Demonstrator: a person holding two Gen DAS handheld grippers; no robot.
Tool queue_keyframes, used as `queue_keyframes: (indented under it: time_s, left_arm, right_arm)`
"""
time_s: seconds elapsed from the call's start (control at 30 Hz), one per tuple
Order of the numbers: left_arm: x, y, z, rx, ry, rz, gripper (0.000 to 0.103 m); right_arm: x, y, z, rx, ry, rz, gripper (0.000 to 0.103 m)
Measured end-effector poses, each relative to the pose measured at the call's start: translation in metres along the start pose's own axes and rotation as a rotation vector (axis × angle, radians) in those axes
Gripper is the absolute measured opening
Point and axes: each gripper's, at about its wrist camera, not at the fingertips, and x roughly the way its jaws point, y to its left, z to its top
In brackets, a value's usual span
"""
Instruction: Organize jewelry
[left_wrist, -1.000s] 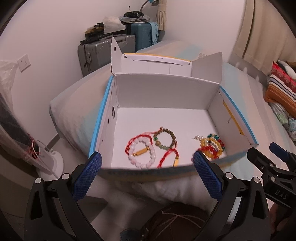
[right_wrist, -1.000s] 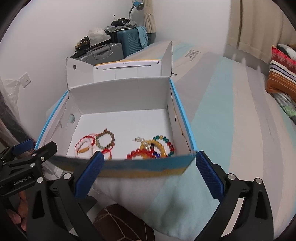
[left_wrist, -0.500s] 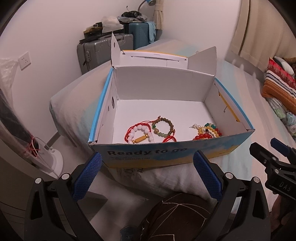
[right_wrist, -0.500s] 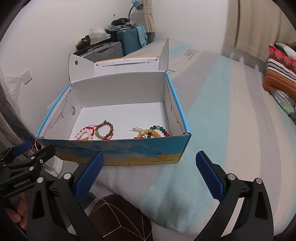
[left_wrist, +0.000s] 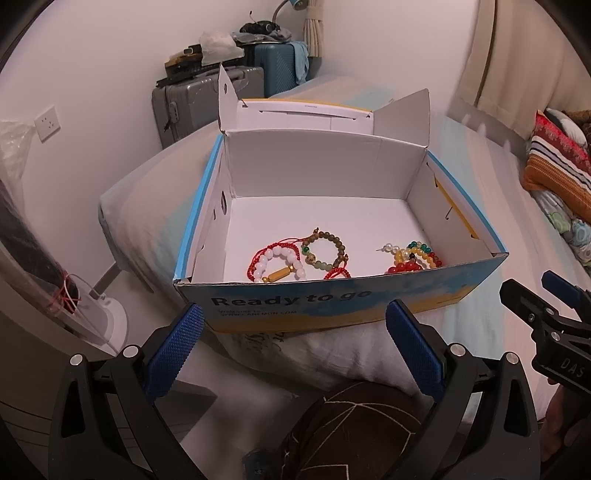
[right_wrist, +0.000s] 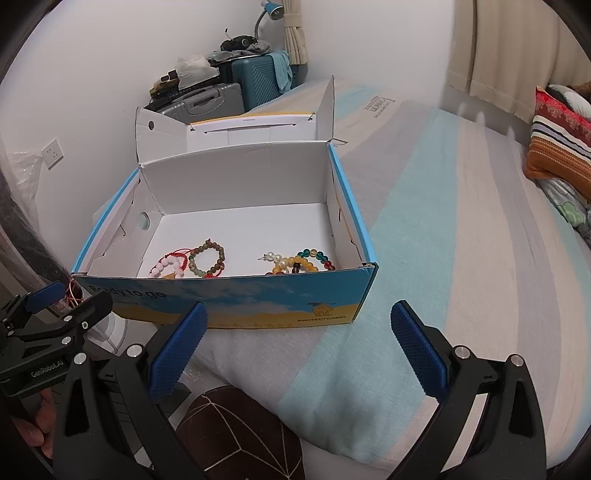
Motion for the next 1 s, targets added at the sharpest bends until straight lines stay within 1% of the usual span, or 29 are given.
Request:
queue_keyframes:
  time_s: [0.17, 0.4, 0.5, 0.67, 0.83, 1.0]
  left_arm:
    - [-0.001, -0.001, 0.000, 0.003, 0.003, 0.001, 0.097]
    - [-0.002, -0.007, -0.001, 0.041, -0.002, 0.011, 0.097]
    - [-0.003, -0.007, -0.001, 0.035, -0.003, 0.002, 0.097]
    - [-0.008, -0.008, 0.001, 0.045, -0.017, 0.014, 0.097]
    - [-0.012, -0.010, 0.002, 0.044, -0.030, 0.002, 0.097]
    - [-0.011, -0.011, 0.002, 0.039, -0.023, -0.020, 0.097]
  right_arm:
    - [-0.002, -0.001, 0.000, 0.001, -0.003, -0.001, 0.095]
    - [-0.002, -0.003, 0.000, 0.010, -0.005, -0.005, 0.095]
    - [-0.002, -0.005, 0.001, 0.017, -0.003, -0.004, 0.095]
    - [0.000, -0.004, 0.000, 0.015, 0.000, -0.005, 0.095]
    - [0.000, -0.003, 0.000, 0.015, 0.000, -0.005, 0.095]
    - [0.000, -0.003, 0.000, 0.016, 0.000, -0.006, 0.095]
